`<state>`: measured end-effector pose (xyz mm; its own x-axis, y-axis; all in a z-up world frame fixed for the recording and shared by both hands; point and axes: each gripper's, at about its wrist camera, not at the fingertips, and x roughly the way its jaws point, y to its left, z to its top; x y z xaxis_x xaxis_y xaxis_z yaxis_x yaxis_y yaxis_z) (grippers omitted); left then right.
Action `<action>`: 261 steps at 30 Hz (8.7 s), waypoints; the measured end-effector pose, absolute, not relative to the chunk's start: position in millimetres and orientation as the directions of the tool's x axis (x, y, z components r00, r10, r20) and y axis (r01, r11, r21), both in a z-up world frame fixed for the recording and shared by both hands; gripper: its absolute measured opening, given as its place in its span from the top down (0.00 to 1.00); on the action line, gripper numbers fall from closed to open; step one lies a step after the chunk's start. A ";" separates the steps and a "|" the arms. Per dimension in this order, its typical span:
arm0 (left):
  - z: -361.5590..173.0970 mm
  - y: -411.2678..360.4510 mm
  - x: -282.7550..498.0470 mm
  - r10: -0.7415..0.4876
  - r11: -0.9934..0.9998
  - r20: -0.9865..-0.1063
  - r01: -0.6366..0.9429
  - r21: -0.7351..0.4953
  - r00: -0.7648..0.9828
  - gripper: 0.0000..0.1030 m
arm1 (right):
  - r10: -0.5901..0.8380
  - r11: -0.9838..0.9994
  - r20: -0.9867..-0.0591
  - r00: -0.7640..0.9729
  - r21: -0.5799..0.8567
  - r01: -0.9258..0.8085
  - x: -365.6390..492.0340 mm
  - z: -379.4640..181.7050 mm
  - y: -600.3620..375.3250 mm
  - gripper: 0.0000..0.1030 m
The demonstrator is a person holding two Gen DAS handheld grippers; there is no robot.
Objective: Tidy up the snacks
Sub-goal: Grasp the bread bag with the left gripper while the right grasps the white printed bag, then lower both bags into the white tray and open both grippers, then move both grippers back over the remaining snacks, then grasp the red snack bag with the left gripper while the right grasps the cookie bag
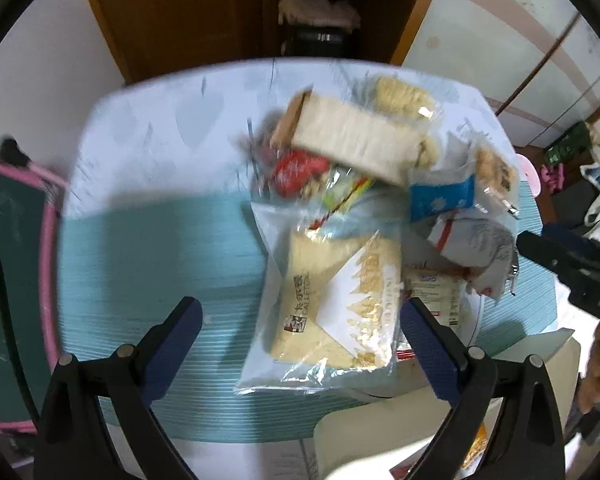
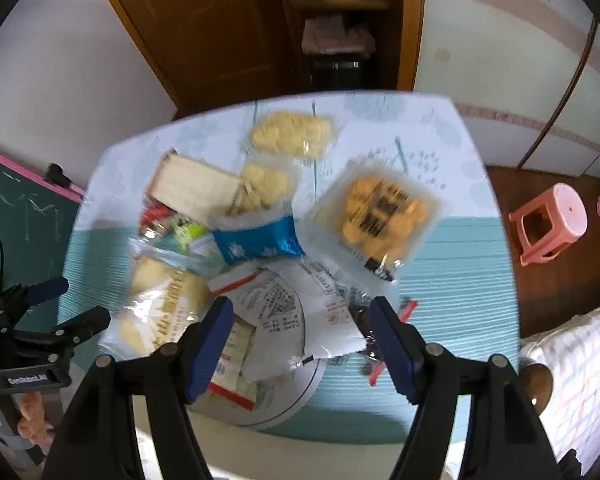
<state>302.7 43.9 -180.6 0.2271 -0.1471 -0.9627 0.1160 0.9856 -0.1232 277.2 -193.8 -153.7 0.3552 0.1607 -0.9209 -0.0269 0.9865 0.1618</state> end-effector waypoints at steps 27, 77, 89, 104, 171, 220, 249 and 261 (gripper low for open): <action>-245.2 28.4 311.5 -0.322 0.944 -0.944 0.095 -0.315 0.068 0.47 | 0.003 0.987 -0.955 0.296 -0.045 -0.154 284.1 -201.7 -144.1 0.41; 50.6 8.0 -29.0 -0.398 0.903 -0.540 0.421 -0.087 0.742 0.80 | 0.294 0.944 -0.553 0.779 0.294 -0.147 -4.3 2.8 -204.7 0.48; -1.7 -7.1 -43.5 -0.273 0.919 -0.692 0.395 0.019 0.669 0.79 | 0.275 0.957 -0.631 0.725 0.254 -0.142 -26.7 -31.9 -190.1 0.48; -21.5 -14.1 -33.3 -0.221 0.930 -0.752 0.367 0.031 0.621 0.57 | 0.257 0.961 -0.710 0.656 0.256 -0.099 -26.3 -58.1 -185.2 0.43; -3.2 -5.8 124.0 -0.027 0.965 -0.714 0.205 0.165 0.699 0.01 | 0.234 0.971 -0.779 0.582 0.217 -0.101 102.7 -38.4 -200.8 0.29; -235.9 27.6 389.2 0.008 0.995 -0.988 -0.103 -0.008 0.154 0.12 | -0.010 0.968 -0.957 0.288 0.063 0.242 378.3 -186.3 -233.8 0.25; -239.0 10.3 377.5 0.033 0.998 -0.980 -0.063 0.021 0.198 0.51 | 0.151 0.918 -0.946 0.288 0.242 0.315 371.3 -214.3 -236.1 0.26; -122.6 21.0 322.3 -0.050 0.999 -0.927 0.020 -0.046 0.371 0.52 | 0.254 0.910 -0.859 0.444 0.368 0.191 306.2 -126.8 -234.8 0.26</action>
<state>322.3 21.0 -122.6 0.3708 -0.0498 -0.9274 0.0199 0.9988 -0.0457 306.2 -234.8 -126.8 0.4439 0.2540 -0.8593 0.1913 0.9100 0.3679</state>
